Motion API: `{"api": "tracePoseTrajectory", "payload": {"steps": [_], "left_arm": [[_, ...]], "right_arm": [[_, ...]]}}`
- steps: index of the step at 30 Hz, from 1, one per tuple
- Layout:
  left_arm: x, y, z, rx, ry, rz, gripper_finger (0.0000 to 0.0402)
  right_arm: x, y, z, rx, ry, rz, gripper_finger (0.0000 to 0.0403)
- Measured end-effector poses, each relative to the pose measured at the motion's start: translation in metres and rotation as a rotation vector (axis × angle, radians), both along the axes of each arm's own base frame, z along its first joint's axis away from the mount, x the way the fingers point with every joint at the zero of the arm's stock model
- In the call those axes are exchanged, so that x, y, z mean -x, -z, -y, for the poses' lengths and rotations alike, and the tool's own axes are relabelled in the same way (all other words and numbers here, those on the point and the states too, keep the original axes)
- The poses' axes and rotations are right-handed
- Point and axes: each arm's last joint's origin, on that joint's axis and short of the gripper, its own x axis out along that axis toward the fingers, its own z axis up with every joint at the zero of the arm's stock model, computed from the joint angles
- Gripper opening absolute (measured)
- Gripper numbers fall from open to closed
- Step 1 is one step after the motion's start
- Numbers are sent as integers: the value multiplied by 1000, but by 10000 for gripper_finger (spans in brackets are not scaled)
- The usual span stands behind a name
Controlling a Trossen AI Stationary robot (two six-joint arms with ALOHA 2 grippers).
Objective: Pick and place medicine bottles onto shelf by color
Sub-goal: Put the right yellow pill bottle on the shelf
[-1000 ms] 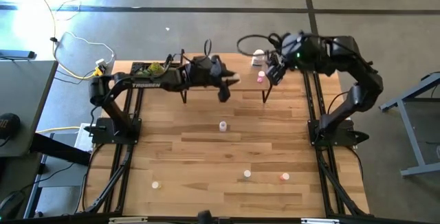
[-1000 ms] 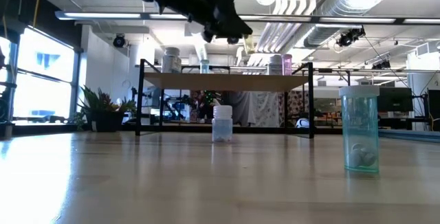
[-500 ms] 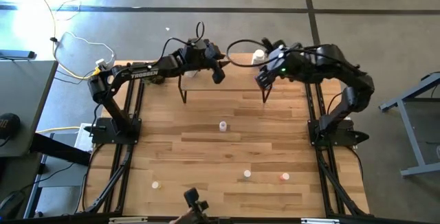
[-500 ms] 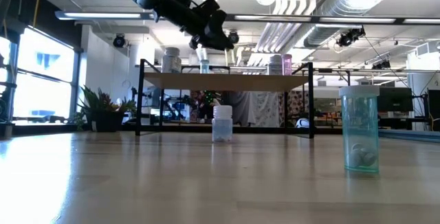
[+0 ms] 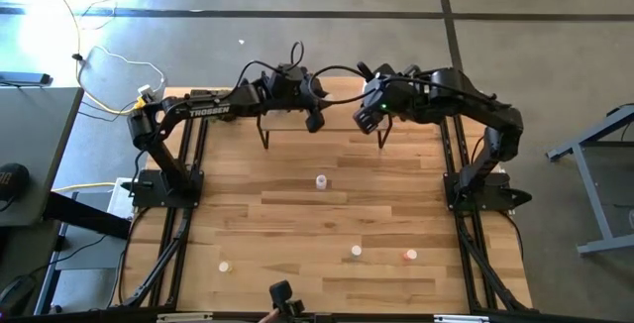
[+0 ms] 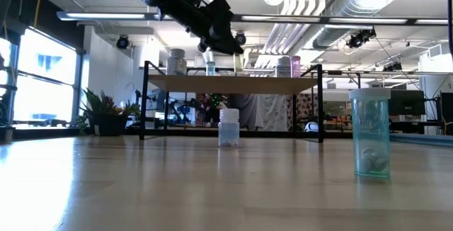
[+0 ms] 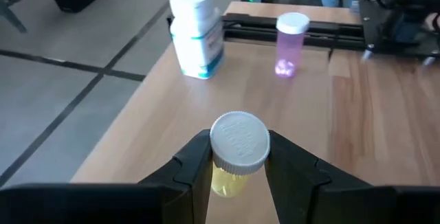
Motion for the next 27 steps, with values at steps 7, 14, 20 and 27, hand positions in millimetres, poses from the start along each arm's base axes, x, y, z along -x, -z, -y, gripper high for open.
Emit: {"api": "tracePoseTrajectory", "payload": {"steps": [7, 14, 20, 27], "left_arm": [[3, 5, 2, 54, 4, -43, 108], [0, 12, 2, 90, 6, -63, 108], [0, 12, 3, 87, 4, -63, 110], [0, 12, 3, 86, -1, -68, 138]], "right_arm": [[0, 0, 0, 10, 16, 5, 254], [0, 0, 0, 8, 15, 6, 254], [0, 0, 0, -8, 15, 13, 254], [0, 0, 0, -14, 18, 18, 254]]}}
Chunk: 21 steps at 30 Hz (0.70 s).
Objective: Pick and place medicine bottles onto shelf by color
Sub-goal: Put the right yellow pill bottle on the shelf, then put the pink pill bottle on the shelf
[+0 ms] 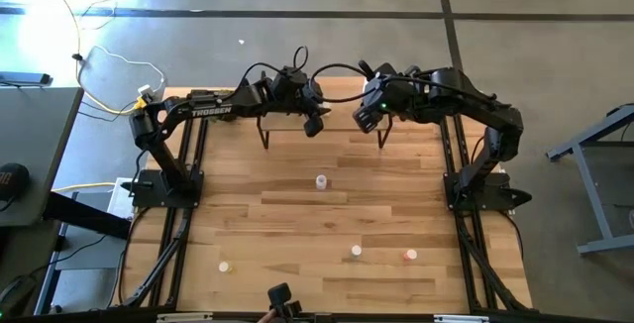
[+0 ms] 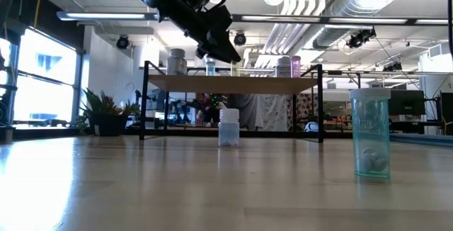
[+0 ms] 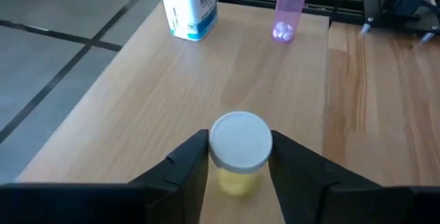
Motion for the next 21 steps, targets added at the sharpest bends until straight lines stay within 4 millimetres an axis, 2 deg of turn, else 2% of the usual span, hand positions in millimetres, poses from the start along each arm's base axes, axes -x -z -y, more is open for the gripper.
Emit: {"api": "tracePoseTrajectory", "payload": {"steps": [9, 15, 18, 21], "left_arm": [[-1, -3, -2, -35, -27, 26, 208], [6, -18, 2, -63, -46, 48, 228], [13, -30, 6, -72, -47, 63, 228], [23, -44, 12, -81, -47, 77, 228]], "right_arm": [[-1, 0, -6, 1, -24, -1, 254], [-2, 0, -19, 8, -79, -11, 254], [-4, 10, -23, 18, -82, -54, 254], [-6, 31, -26, 1, -90, -139, 254]]}}
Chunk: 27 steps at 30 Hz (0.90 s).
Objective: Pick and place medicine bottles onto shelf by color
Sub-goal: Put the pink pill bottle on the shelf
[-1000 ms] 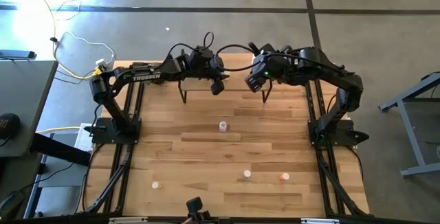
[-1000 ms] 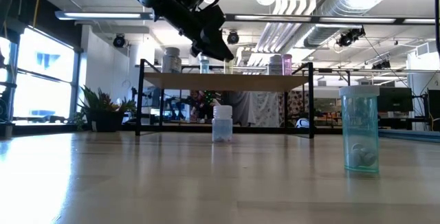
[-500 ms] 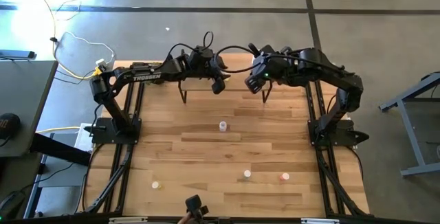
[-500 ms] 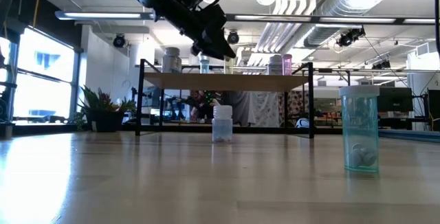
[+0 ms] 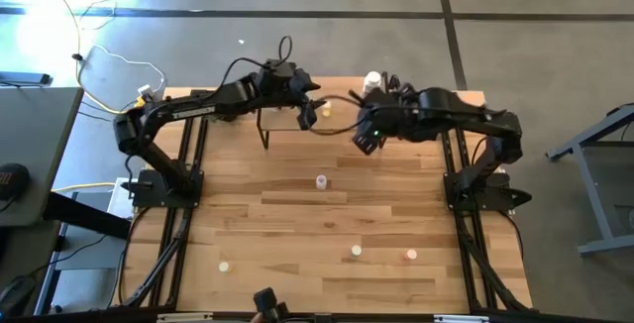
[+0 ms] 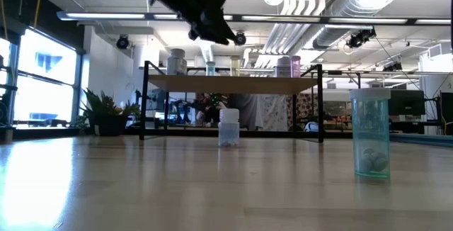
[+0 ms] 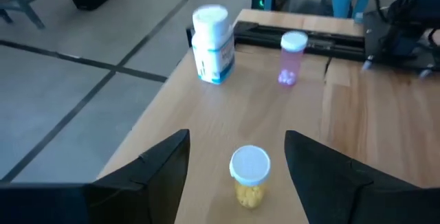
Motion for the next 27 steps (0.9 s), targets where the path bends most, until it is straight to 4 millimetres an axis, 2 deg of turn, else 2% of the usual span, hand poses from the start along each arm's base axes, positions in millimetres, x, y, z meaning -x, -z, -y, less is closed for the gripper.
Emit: {"api": "tracePoseTrajectory", "payload": {"steps": [6, 15, 24, 27], "left_arm": [[22, -23, 17, 9, 8, -12, 229], [42, -46, 47, 78, 17, 20, 229], [38, -41, 76, 226, 53, -20, 229], [34, -30, 87, 286, 56, -26, 228]], "right_arm": [[6, 34, -8, -118, 16, -90, 254], [30, 68, -31, -308, -17, -97, 254], [63, 103, -65, -500, -122, -20, 254], [75, 112, -76, -545, -142, -12, 254]]}}
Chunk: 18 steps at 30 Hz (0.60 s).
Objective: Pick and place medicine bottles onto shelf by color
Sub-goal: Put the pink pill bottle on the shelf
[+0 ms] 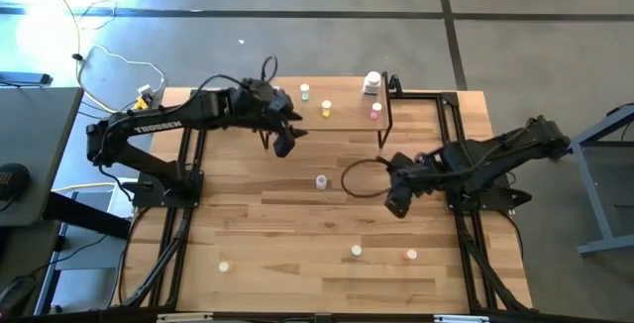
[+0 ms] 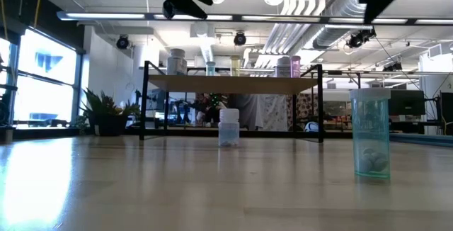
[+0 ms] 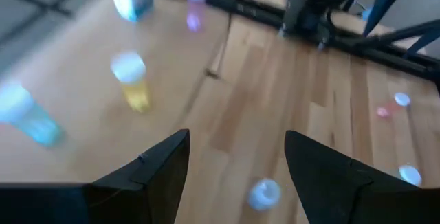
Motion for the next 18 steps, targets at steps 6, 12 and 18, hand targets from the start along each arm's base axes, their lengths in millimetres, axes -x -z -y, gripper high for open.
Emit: {"api": "tracePoseTrajectory", "payload": {"steps": [6, 12, 18], "left_arm": [[-9, 28, 27, 87, 10, -23, 228], [-18, 38, 61, 88, 1, -5, 228], [-21, 39, 92, 104, 20, -7, 228]], "right_arm": [[20, 18, -24, -50, -56, 2, 254], [38, 37, -53, -67, -147, -36, 254], [53, 60, -79, -99, -251, -21, 254]]}}
